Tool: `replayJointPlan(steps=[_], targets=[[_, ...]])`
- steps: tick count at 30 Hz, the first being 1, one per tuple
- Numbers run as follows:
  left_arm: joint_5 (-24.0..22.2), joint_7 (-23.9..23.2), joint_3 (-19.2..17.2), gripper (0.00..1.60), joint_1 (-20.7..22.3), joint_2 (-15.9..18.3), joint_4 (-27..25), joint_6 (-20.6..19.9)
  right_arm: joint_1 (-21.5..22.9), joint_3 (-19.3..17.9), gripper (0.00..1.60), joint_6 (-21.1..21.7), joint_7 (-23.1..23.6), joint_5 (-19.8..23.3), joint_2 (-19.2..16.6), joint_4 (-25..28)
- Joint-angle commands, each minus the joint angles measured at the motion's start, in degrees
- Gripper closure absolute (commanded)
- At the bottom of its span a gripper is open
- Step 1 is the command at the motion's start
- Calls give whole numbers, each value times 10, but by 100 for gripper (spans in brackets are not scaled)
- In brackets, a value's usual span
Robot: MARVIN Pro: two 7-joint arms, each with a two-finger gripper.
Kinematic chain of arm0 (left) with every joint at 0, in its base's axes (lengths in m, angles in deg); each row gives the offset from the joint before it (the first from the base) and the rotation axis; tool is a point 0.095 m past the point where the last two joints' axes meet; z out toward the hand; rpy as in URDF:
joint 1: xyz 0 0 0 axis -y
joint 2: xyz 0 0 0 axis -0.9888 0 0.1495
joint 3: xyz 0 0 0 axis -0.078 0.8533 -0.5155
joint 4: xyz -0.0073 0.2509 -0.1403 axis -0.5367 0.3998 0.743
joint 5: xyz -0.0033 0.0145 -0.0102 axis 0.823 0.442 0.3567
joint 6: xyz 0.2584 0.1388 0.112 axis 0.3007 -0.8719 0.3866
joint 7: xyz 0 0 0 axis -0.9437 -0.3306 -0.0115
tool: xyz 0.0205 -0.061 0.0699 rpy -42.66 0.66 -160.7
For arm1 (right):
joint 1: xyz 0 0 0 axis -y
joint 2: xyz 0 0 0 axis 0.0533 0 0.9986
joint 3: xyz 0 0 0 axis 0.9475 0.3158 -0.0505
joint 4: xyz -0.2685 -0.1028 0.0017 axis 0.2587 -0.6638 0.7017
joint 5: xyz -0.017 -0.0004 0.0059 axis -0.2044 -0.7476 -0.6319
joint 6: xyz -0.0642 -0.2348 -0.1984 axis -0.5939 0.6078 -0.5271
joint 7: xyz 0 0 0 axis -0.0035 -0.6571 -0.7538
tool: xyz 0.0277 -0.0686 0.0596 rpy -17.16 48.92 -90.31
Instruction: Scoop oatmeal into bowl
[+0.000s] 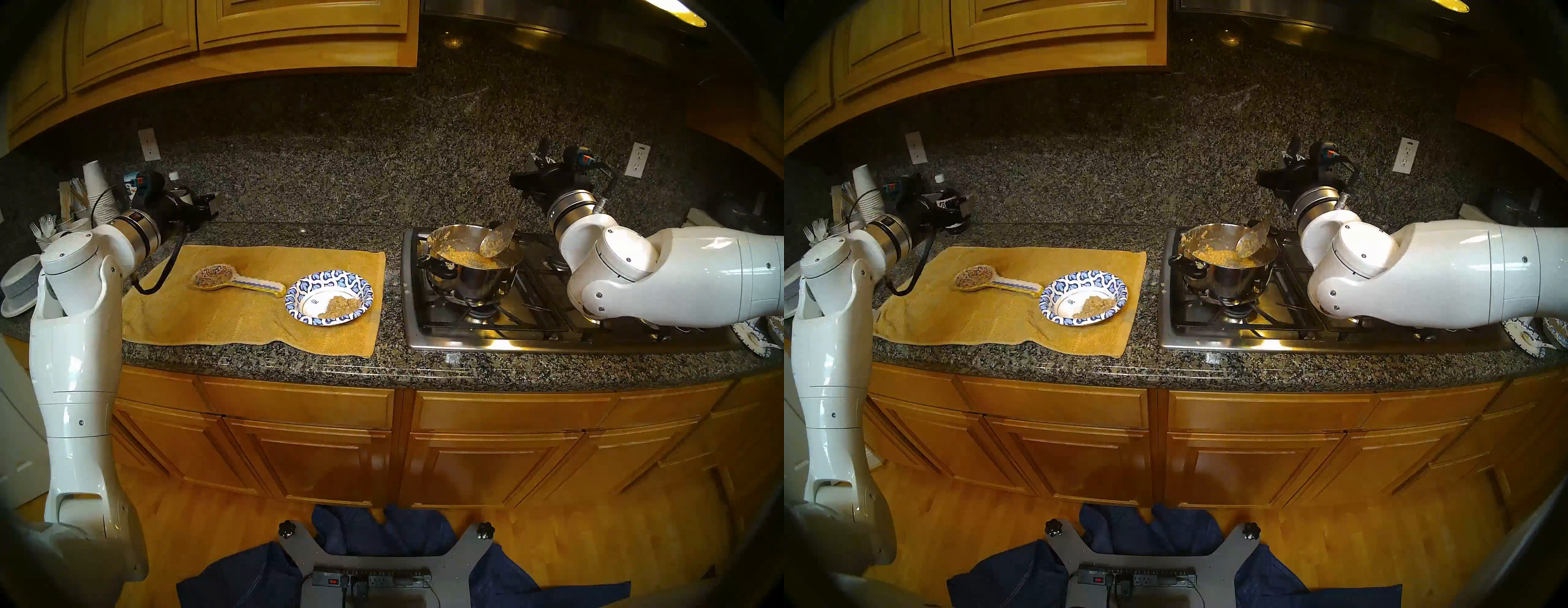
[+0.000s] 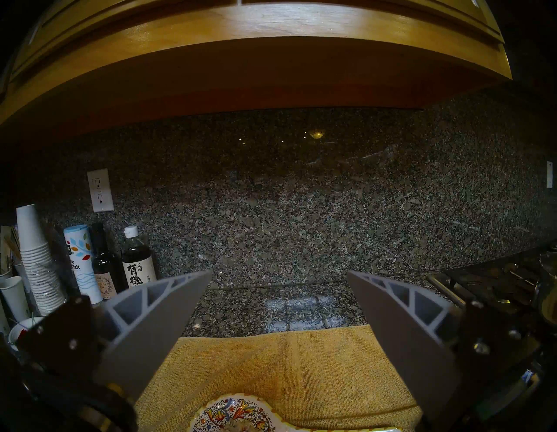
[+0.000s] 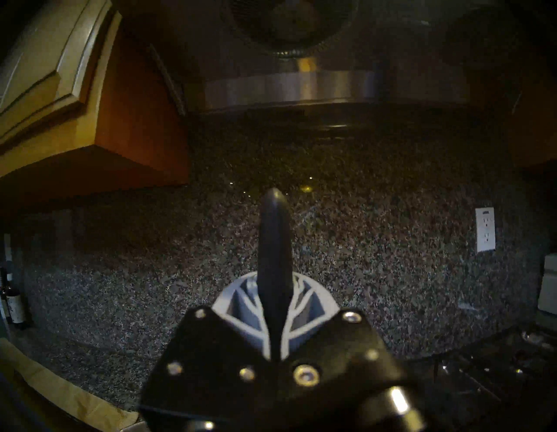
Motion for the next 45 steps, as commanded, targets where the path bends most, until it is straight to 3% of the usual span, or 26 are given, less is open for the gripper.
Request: replayJointPlan(steps=[1, 10, 18, 45], targets=[[-2, -1, -2, 0, 19, 4, -16, 9, 19, 13, 160, -11, -38, -107, 25, -14], [-3, -1, -2, 0, 19, 5, -16, 10, -6, 54, 160, -5, -99, -239, 58, -40], [-3, -1, -2, 0, 19, 5, -16, 11, -26, 58, 160, -3, -159, -311, 71, -51], [-4, 0, -2, 0, 18, 6, -16, 12, -34, 93, 160, 25, -166, -408, 49, -29]])
